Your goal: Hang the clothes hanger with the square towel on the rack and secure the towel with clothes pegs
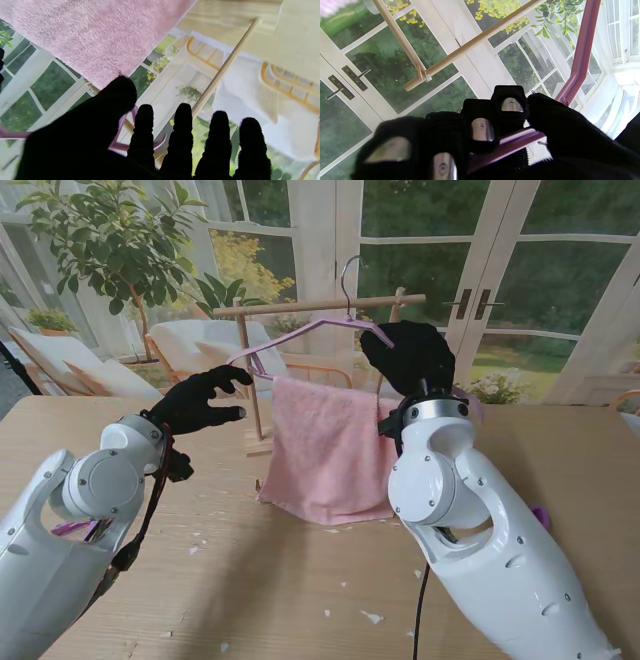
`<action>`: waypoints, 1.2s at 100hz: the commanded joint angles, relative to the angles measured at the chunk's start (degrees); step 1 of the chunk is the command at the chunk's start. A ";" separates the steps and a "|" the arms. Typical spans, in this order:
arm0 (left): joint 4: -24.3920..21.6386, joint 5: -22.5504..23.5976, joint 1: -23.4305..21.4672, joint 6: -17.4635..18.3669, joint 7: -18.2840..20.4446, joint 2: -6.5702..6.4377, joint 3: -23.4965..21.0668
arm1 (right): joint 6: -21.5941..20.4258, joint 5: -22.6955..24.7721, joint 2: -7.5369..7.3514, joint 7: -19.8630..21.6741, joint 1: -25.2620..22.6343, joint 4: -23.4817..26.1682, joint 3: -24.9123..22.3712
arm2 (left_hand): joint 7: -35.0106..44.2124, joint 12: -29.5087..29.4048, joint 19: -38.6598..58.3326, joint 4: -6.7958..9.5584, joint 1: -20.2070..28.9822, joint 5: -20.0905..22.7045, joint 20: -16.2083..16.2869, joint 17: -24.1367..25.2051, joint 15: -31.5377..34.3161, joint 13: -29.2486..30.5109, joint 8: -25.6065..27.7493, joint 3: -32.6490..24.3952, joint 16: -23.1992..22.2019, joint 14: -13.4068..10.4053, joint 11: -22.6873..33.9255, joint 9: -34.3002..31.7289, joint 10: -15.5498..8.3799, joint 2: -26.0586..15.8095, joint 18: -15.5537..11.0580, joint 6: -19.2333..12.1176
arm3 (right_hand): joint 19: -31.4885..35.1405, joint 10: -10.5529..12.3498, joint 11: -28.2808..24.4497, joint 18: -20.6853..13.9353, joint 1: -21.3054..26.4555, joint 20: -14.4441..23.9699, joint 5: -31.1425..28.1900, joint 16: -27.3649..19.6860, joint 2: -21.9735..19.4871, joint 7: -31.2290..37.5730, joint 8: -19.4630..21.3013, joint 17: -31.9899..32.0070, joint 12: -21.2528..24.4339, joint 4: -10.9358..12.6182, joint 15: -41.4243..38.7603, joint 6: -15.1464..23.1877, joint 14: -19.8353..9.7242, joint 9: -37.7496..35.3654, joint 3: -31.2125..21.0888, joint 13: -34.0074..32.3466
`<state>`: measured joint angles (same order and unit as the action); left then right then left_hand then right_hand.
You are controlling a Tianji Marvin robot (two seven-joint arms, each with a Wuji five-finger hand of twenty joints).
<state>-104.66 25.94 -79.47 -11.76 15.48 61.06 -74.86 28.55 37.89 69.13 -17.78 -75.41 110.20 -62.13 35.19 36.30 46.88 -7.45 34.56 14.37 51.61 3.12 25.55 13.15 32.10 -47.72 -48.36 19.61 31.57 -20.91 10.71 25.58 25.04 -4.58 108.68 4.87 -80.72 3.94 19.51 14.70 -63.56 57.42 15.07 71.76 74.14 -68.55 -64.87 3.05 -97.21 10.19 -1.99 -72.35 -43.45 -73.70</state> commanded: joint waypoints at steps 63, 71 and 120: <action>0.29 3.23 -2.66 15.42 -10.09 2.11 2.11 | 1.97 -0.15 0.10 2.40 -0.36 1.01 0.31 | -5.05 13.09 32.89 -2.78 11.41 17.68 5.01 -30.59 34.26 39.22 -11.66 -3.07 -5.83 8.04 18.12 -42.05 -3.00 5.31 13.65 1.02 | 11.30 0.62 -1.73 -14.30 -1.06 51.98 -2.35 2.56 -4.41 0.60 1.79 -3.62 -1.07 2.95 -7.10 0.01 -0.04 -3.45 -0.42 -1.47; 0.67 4.33 -1.63 15.25 -11.28 2.32 3.39 | 1.97 -0.20 0.13 2.41 -0.39 1.06 0.57 | -5.89 11.32 34.43 -2.21 10.50 17.24 4.96 -33.30 35.41 41.94 -12.54 -4.61 -5.24 7.98 19.95 -44.01 -3.70 5.25 14.15 1.13 | 11.30 0.64 -1.72 -14.52 -1.06 52.19 -2.52 2.77 -4.28 0.54 1.81 -3.64 -1.08 3.02 -7.24 -0.02 -0.18 -3.71 -0.48 -1.46; 7.72 8.51 8.51 5.68 -16.65 4.14 13.60 | 0.04 -1.11 0.16 2.38 -0.68 1.70 1.21 | 6.09 6.57 44.82 -4.14 14.29 32.68 2.23 -48.36 43.49 56.43 -13.83 -2.48 -2.36 8.01 27.67 -56.22 -2.19 10.27 14.95 6.79 | 11.30 0.66 -1.55 -15.38 -1.09 53.11 -2.87 3.75 -4.09 0.32 2.02 -3.72 -1.15 3.28 -7.31 0.05 -0.62 -4.16 -0.68 -1.48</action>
<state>-97.61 35.07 -71.50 -5.62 -1.88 64.53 -61.55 29.04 36.87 68.84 -16.11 -75.86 111.33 -60.90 36.43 43.42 85.35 -9.64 45.47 43.68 55.21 -42.65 66.55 65.84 19.38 -51.84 -51.53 25.45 57.18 -73.79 7.95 33.42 39.14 0.92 108.68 4.90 -80.72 3.84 19.51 14.70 -63.67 59.24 15.07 71.69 74.24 -68.57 -65.14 3.05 -97.28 10.25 -2.14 -72.42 -43.45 -73.72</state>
